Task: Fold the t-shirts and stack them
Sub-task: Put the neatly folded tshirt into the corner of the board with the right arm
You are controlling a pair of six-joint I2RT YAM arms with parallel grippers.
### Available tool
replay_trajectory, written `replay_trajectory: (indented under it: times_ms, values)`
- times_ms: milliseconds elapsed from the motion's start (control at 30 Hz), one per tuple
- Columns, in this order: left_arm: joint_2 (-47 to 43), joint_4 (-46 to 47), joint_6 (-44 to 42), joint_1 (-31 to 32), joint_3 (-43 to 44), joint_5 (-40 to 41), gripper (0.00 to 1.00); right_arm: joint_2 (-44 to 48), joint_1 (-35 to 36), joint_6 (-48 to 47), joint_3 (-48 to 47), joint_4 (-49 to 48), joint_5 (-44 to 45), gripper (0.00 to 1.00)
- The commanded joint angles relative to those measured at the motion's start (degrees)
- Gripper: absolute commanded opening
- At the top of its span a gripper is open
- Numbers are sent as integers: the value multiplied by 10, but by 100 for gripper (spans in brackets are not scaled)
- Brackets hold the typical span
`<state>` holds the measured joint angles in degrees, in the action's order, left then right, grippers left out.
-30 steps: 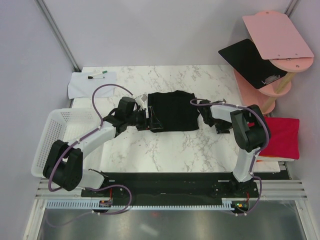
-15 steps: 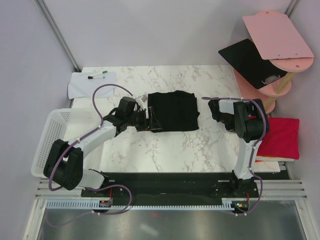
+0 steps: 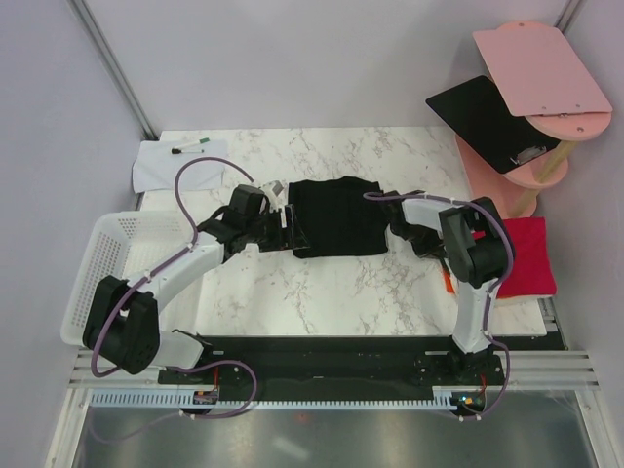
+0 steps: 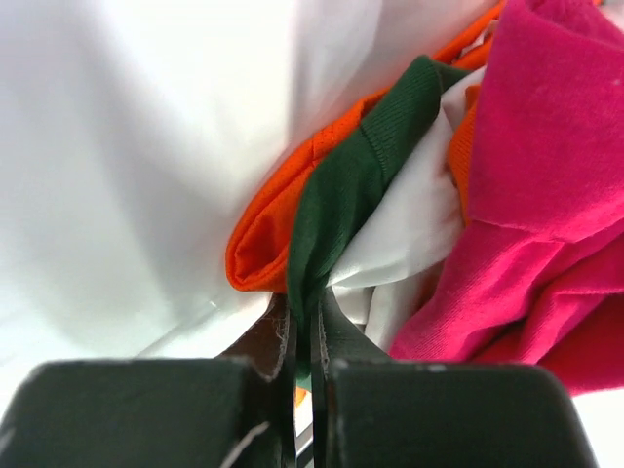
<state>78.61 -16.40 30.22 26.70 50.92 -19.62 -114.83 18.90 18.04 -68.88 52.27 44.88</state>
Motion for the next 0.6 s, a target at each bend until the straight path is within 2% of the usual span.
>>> replay_trajectory:
  times_ms: [0,367,567]
  values:
    - [-21,-27,-37,-6,28,34,75,-23,61,57,-55,-46,-138,0]
    - [-12,-43,-46,-19,23,85,76,-130,141,90,-233,-7,-183,0]
    - [54,-18,-33,-35,36,113,79,-187,165,96,-331,15,-204,0]
